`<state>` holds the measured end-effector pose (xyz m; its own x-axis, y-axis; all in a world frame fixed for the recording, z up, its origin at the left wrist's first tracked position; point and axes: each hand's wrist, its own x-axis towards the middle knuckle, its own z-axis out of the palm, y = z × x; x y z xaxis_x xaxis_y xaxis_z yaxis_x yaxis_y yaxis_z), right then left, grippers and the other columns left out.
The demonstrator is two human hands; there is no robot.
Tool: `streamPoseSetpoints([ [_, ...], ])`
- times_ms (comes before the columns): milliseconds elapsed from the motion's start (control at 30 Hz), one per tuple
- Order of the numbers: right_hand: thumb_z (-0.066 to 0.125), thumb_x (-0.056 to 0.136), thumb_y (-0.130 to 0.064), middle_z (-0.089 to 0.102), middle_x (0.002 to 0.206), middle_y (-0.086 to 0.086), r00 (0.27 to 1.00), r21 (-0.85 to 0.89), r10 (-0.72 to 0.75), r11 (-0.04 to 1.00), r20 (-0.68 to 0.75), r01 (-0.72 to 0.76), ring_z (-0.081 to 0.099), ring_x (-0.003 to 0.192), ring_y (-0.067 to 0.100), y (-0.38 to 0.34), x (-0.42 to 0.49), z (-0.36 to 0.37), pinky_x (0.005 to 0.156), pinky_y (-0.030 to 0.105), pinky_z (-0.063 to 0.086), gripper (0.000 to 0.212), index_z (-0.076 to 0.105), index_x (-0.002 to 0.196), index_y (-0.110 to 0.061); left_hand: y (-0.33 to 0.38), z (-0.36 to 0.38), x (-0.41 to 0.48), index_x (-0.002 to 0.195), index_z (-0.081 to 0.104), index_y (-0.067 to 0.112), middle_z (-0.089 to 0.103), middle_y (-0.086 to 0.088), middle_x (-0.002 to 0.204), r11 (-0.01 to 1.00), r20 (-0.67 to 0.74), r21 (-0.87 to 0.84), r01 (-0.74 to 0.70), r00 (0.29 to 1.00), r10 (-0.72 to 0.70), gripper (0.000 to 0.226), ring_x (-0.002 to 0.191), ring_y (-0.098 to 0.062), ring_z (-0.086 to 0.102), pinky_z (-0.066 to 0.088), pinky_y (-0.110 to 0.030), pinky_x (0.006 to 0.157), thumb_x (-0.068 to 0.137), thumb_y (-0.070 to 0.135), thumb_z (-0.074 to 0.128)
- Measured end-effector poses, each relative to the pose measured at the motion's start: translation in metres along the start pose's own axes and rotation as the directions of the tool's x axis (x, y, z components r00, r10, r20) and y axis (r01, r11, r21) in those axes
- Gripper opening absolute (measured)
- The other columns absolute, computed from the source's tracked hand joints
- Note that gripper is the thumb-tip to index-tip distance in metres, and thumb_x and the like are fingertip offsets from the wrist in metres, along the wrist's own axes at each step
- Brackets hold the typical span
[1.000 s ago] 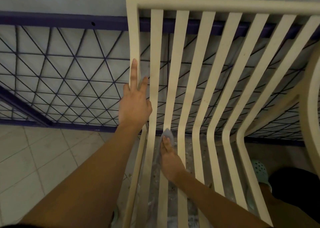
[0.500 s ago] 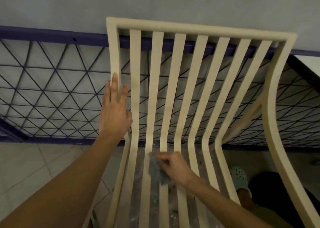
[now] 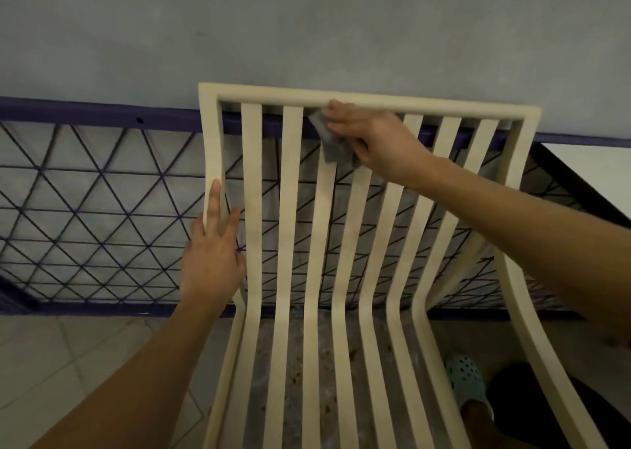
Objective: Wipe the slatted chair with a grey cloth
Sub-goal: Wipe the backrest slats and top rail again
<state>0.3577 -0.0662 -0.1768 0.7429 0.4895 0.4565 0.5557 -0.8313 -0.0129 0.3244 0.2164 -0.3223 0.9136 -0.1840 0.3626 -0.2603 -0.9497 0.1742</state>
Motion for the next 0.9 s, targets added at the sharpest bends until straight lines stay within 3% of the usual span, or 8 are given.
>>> streamPoseSetpoints([
  [100,0.058,0.084,0.014,0.041,0.151,0.015,0.993,-0.117,-0.055,0.991,0.102,0.067,0.032,0.144,0.033,0.014,-0.012,0.026,0.113,0.055,0.034,0.055,0.052,0.137,0.0,0.004,-0.002,-0.001,0.15,0.03,0.02,-0.029,0.001,0.159,1.0,0.001,0.017,0.007,1.0,-0.007,0.077,0.124,-0.034,0.038,0.056,-0.043,0.081,0.083,0.015,0.066],
  [267,0.037,0.09,0.004,0.01,0.164,0.007,0.989,-0.207,-0.037,0.976,0.143,0.067,0.003,0.152,0.024,0.001,-0.04,0.069,0.124,0.039,0.006,0.069,0.02,0.155,-0.009,0.002,-0.003,-0.002,0.15,0.03,0.021,-0.029,0.0,0.159,1.0,0.011,0.019,-0.006,1.0,0.006,0.076,0.115,-0.032,0.041,0.056,-0.037,0.072,0.083,0.014,0.065],
  [400,0.042,0.087,0.006,0.0,0.165,0.008,0.986,-0.23,-0.047,0.97,0.158,0.083,-0.005,0.152,0.024,-0.006,-0.06,0.103,0.124,0.045,0.009,0.078,0.01,0.157,-0.01,0.004,-0.003,-0.002,0.149,0.032,0.021,-0.028,0.0,0.159,1.0,0.005,0.023,-0.014,1.0,0.014,0.073,0.114,-0.031,0.041,0.055,-0.036,0.07,0.084,0.014,0.064],
  [533,0.046,0.086,0.002,0.003,0.165,0.005,0.979,-0.203,-0.058,0.974,0.194,0.098,-0.005,0.152,0.023,-0.016,-0.081,0.139,0.123,0.045,0.004,0.077,0.016,0.156,-0.011,0.003,-0.002,-0.001,0.147,0.036,0.022,-0.029,0.001,0.159,1.0,0.009,0.025,-0.009,1.0,0.008,0.069,0.116,-0.03,0.041,0.056,-0.035,0.068,0.084,0.013,0.063],
  [767,0.057,0.085,-0.007,0.013,0.164,0.005,0.957,-0.328,-0.056,0.932,0.285,0.152,0.003,0.152,0.022,-0.028,-0.105,0.182,0.122,0.05,0.003,0.075,0.027,0.153,-0.011,-0.001,-0.003,-0.002,0.145,0.04,0.023,-0.029,0.002,0.159,1.0,0.006,-0.004,-0.025,1.0,0.025,0.067,0.116,-0.031,0.042,0.056,-0.036,0.069,0.083,0.009,0.063],
  [900,0.065,0.079,-0.004,0.037,0.156,0.0,0.934,-0.316,-0.17,0.909,0.313,0.271,0.024,0.148,0.017,-0.019,-0.093,0.161,0.119,0.049,0.014,0.062,0.055,0.138,-0.019,-0.002,-0.004,-0.003,0.143,0.042,0.023,-0.029,0.001,0.159,1.0,0.011,0.006,-0.031,0.999,0.031,0.065,0.115,-0.03,0.041,0.056,-0.036,0.07,0.083,0.01,0.065],
])
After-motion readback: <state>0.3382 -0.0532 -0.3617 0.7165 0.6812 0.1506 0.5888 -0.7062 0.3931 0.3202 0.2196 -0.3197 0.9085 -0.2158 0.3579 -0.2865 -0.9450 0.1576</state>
